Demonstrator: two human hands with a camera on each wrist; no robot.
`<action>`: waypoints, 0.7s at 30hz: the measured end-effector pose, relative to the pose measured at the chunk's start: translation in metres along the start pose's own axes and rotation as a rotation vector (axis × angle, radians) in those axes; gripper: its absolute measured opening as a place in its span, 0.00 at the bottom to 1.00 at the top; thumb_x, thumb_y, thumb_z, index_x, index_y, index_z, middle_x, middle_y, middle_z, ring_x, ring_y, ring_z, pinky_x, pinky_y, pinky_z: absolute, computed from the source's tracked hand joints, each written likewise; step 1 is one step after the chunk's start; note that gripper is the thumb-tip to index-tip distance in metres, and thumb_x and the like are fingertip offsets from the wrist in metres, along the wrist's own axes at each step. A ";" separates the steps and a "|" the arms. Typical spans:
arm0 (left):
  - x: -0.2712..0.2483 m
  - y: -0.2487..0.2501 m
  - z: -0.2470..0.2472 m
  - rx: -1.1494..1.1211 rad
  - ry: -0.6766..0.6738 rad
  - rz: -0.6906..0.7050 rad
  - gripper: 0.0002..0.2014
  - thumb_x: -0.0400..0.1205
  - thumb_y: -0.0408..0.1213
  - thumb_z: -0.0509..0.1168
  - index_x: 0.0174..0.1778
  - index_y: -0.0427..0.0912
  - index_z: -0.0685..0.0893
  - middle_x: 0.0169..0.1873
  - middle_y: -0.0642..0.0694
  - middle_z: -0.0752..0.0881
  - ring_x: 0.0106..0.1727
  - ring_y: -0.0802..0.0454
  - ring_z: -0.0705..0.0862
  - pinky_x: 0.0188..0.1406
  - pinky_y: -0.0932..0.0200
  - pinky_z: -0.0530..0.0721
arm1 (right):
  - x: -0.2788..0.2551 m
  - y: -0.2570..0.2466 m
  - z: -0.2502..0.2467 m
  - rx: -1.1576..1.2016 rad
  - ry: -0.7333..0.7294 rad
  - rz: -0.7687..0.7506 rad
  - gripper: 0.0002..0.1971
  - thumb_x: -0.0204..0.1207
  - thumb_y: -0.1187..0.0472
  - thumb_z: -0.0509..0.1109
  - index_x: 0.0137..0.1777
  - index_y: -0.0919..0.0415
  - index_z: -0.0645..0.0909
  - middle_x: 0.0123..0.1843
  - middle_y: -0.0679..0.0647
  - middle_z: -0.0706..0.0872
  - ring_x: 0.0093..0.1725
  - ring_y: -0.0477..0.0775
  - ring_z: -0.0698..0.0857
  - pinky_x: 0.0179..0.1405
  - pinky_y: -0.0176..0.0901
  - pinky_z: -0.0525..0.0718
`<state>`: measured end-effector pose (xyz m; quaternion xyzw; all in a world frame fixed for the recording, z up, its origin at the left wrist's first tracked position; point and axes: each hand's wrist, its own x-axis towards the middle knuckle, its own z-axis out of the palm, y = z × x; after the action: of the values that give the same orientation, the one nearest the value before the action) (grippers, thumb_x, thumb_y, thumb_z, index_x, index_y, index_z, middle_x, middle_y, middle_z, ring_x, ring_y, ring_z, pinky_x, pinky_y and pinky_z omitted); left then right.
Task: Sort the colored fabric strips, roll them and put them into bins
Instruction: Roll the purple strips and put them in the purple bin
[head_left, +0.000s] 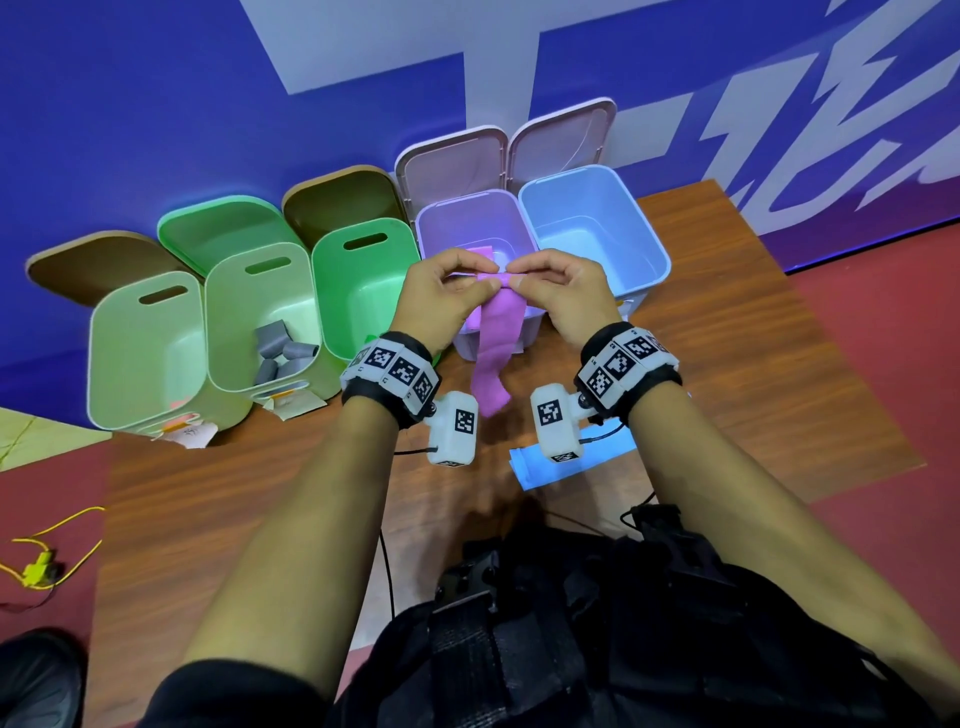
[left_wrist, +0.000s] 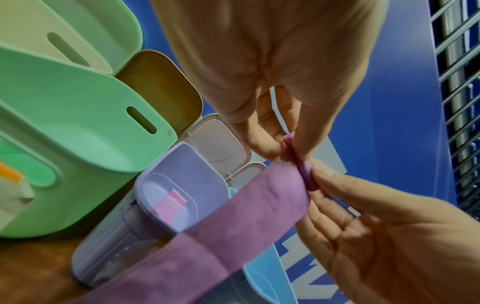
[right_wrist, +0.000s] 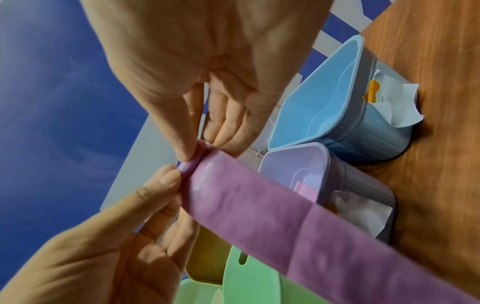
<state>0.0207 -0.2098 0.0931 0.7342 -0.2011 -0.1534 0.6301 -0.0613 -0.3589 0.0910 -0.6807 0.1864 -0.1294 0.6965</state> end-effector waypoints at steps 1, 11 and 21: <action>0.000 0.000 0.000 0.002 0.004 -0.003 0.09 0.75 0.25 0.75 0.44 0.43 0.88 0.44 0.47 0.89 0.45 0.54 0.87 0.50 0.62 0.85 | 0.000 0.000 0.000 -0.011 0.006 -0.006 0.07 0.76 0.74 0.75 0.52 0.70 0.87 0.45 0.56 0.90 0.44 0.45 0.89 0.48 0.32 0.85; 0.002 -0.001 0.000 -0.033 -0.014 -0.024 0.08 0.76 0.24 0.73 0.42 0.42 0.89 0.39 0.45 0.90 0.44 0.50 0.89 0.54 0.58 0.87 | 0.001 0.001 0.001 0.013 0.017 -0.020 0.10 0.74 0.75 0.75 0.53 0.67 0.87 0.52 0.60 0.91 0.52 0.51 0.90 0.54 0.35 0.86; -0.001 -0.004 0.000 -0.066 -0.039 -0.057 0.07 0.78 0.22 0.71 0.46 0.38 0.87 0.40 0.43 0.89 0.44 0.52 0.87 0.51 0.60 0.86 | 0.001 0.004 0.000 -0.011 0.021 -0.025 0.08 0.74 0.74 0.75 0.52 0.69 0.88 0.48 0.63 0.91 0.48 0.52 0.89 0.54 0.41 0.88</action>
<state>0.0202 -0.2094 0.0893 0.7153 -0.1871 -0.1923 0.6452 -0.0603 -0.3589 0.0869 -0.6853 0.1858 -0.1445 0.6892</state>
